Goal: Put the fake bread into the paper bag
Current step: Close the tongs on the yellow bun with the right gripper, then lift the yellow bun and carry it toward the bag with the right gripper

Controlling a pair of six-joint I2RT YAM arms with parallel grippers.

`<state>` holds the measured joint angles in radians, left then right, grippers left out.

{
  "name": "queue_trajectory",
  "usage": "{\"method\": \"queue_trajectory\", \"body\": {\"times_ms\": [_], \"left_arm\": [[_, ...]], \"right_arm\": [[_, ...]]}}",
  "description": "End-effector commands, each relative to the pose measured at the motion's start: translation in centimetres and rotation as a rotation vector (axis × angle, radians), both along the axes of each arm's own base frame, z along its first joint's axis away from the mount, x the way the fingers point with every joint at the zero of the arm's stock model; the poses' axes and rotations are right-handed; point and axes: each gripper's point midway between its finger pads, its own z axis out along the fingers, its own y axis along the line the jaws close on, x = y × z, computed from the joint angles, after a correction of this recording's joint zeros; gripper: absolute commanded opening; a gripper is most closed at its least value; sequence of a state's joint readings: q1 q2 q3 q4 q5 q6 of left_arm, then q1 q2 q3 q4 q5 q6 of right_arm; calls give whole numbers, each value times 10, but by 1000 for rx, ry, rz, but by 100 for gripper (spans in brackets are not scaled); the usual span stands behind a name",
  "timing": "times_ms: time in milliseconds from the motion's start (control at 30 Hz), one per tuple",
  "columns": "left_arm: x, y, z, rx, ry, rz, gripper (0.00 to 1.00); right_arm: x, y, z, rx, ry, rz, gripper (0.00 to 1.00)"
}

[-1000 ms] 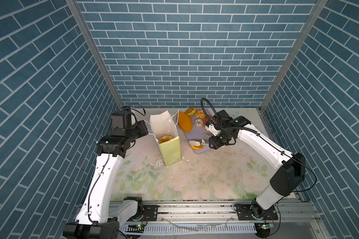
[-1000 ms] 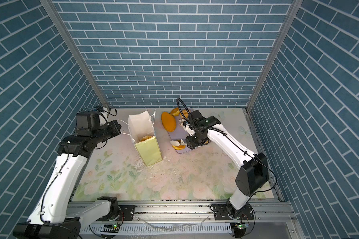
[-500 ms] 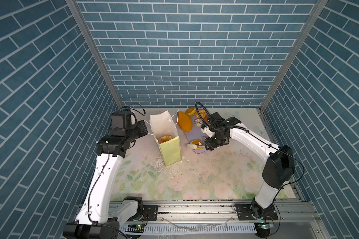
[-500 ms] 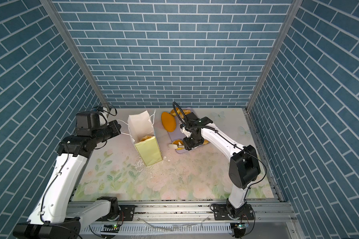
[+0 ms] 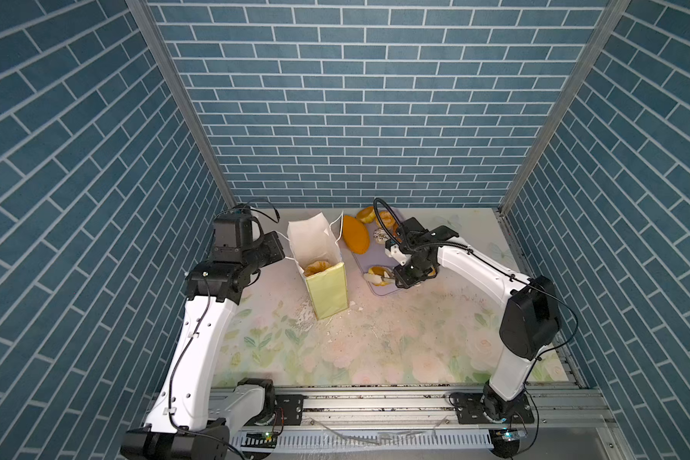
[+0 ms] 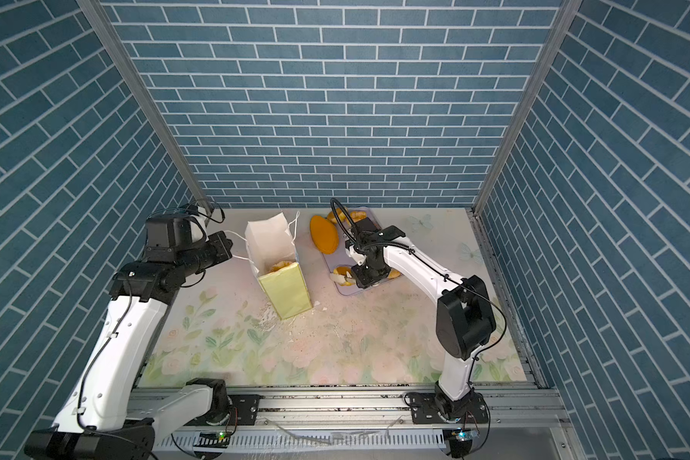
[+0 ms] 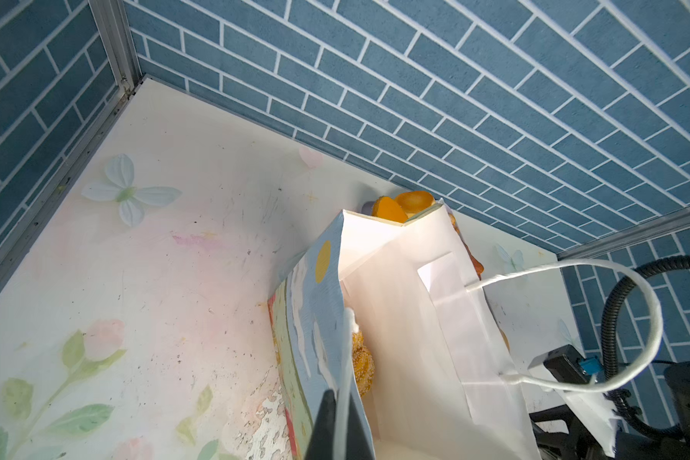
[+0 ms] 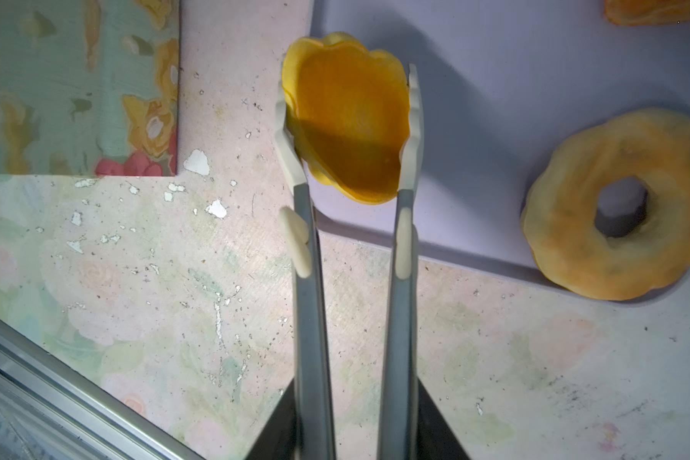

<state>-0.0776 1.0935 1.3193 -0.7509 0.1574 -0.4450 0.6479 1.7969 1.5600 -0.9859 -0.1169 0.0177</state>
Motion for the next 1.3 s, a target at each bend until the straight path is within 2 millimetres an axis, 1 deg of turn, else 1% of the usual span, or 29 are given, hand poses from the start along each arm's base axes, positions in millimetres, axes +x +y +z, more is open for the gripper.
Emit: {"method": "queue_trajectory", "body": {"times_ms": [0, 200, 400, 533, 700, 833, 933, 1033, 1100, 1133, 1200, 1267], "left_arm": [[-3, -1, 0, 8, 6, -8, 0], [-4, -2, 1, 8, 5, -11, 0], [-3, -3, 0, 4, 7, -20, 0], [-2, -4, 0, 1, 6, -21, 0], [-4, -4, 1, -2, 3, -23, 0], [-5, -4, 2, 3, 2, -23, 0], [-4, -5, 1, 1, 6, -28, 0], [-2, -5, 2, -1, 2, -31, 0], [-1, -6, 2, -3, 1, -33, 0], [-1, -6, 1, -4, 2, -35, 0], [1, -8, 0, -10, 4, -40, 0], [2, -9, -1, -16, 8, -46, 0]], "right_arm": [[4, -6, 21, 5, -78, -12, 33], [10, -15, 39, 27, -133, -75, 30], [12, -23, 52, 62, -163, -128, 29], [18, -31, 54, 56, -177, -164, 27], [23, -32, 58, 65, -191, -173, 27], [26, -35, 68, 65, -221, -181, 26], [30, -37, 91, 81, -280, -187, 26], [34, -38, 129, 116, -362, -189, 26], [36, -35, 160, 155, -423, -161, 27], [38, -34, 172, 165, -450, -149, 27], [43, -28, 201, 196, -502, -116, 27], [45, -20, 225, 227, -542, -85, 27]]}}
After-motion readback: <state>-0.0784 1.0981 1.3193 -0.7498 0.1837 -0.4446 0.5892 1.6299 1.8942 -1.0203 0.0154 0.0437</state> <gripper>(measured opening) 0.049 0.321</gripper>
